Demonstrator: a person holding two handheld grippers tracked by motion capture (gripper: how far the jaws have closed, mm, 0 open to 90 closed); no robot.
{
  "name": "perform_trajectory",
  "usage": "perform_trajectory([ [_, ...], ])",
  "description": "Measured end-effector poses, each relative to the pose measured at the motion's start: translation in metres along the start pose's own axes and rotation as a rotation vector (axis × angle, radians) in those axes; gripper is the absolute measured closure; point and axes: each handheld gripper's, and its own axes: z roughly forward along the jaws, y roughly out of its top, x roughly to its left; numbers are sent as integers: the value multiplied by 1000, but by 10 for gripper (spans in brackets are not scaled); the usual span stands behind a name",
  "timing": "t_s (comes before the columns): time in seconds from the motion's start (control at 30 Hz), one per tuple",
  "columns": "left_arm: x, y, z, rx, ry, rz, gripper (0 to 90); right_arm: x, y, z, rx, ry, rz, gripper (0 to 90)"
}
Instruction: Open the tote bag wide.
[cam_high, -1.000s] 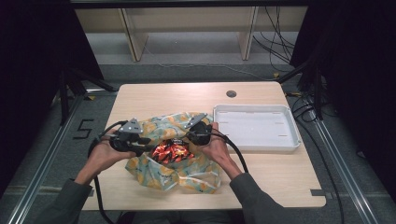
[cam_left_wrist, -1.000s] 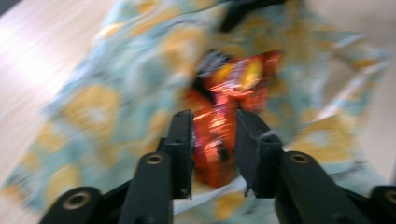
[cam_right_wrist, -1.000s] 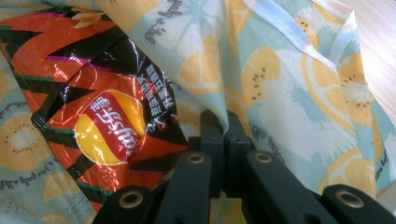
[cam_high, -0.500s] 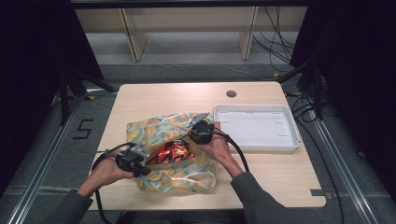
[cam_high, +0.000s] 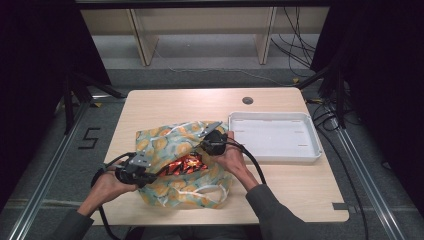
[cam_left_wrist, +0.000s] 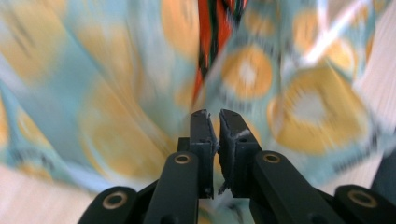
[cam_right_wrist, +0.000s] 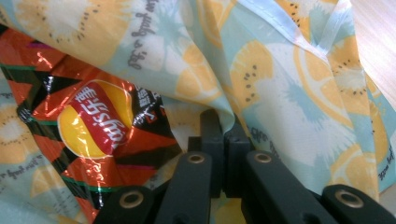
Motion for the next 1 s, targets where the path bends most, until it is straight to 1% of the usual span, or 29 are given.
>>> perform_trajectory([
  [0.03, -2, 3, 0, -16, 28, -4, 798, 0, 0, -1, 2, 2, 5, 900],
  [0.07, -1, 5, -2, -16, 41, 12, 802, 1, 0, -1, -5, -2, 10, 900],
  [0.1, -2, 6, -2, -50, 56, 5, 805, 1, 0, -2, -12, -11, 9, 900],
  [0.13, -1, 8, -3, -70, 68, -3, 821, 0, 1, -5, 3, 4, 7, 900],
  [0.17, 0, 9, -3, -76, 73, -3, 838, 0, 1, -4, -12, 1, 14, 900],
  [0.2, 1, 9, -2, -77, 82, 0, 851, 0, 1, -5, -15, -4, 16, 900],
  [0.23, 3, 10, -1, -72, 88, -8, 864, 0, 1, -5, -14, -1, 15, 900],
  [0.27, 6, 9, 1, -73, 104, -8, 880, -1, 1, -5, -15, 0, 15, 900],
  [0.3, 9, 8, 3, -64, 107, -17, 893, -2, 1, -5, -12, 2, 3, 900],
  [0.37, 15, 5, 9, -56, 117, -43, 896, -2, 0, -4, -13, -3, 0, 900],
  [0.4, 19, 4, 11, -49, 125, -40, 896, -2, 0, -3, -15, -6, 0, 900],
  [0.43, 22, 3, 13, -26, 136, -46, 896, -2, 1, -3, -16, -6, 0, 900],
  [0.47, 27, 1, 15, -26, 144, -30, 897, -2, 1, -3, -19, 0, -18, 900],
  [0.5, 30, 0, 17, -5, 143, -42, 897, -2, 1, -3, -13, 6, -14, 900],
  [0.53, 33, -1, 18, 5, 147, -35, 897, 0, 1, -3, -7, 0, 12, 900],
  [0.57, 34, -2, 18, -2, 158, -34, 897, 1, 0, -1, -9, -1, 16, 900],
  [0.63, 32, -1, 14, -10, 146, -41, 898, 1, 1, -1, -10, 2, -2, 900],
  [0.67, 29, 0, 11, -34, 147, -44, 897, 0, 1, -1, -17, 7, -17, 900],
  [0.7, 25, 2, 8, -61, 151, -47, 897, 0, 1, -1, -17, 5, -22, 900],
  [0.73, 21, 3, 3, -79, 154, -41, 897, 0, 1, -1, -13, 2, -7, 900],
  [0.77, 17, 5, -2, -96, 159, -28, 897, 0, 1, -2, -13, 0, -6, 900],
  [0.8, 13, 6, -7, -107, 151, -14, 897, 1, 1, -2, -14, -2, 16, 900],
  [0.83, 9, 8, -12, -125, 141, -5, 897, 1, 1, -3, -5, 9, 25, 900],
  [0.87, 6, 10, -16, -139, 131, 9, 896, 0, 1, -4, -5, 4, 9, 900],
  [0.9, 1, 11, -17, -169, 87, -6, 897, 0, 1, -4, -9, 5, 10, 900],
  [0.93, -4, 12, -18, -184, 39, -23, 897, 0, 1, -4, -15, 1, 18, 900],
  [1.0, -14, 14, -14, -193, -16, -21, 897, 0, 1, -4, -17, 3, 12, 900],
])
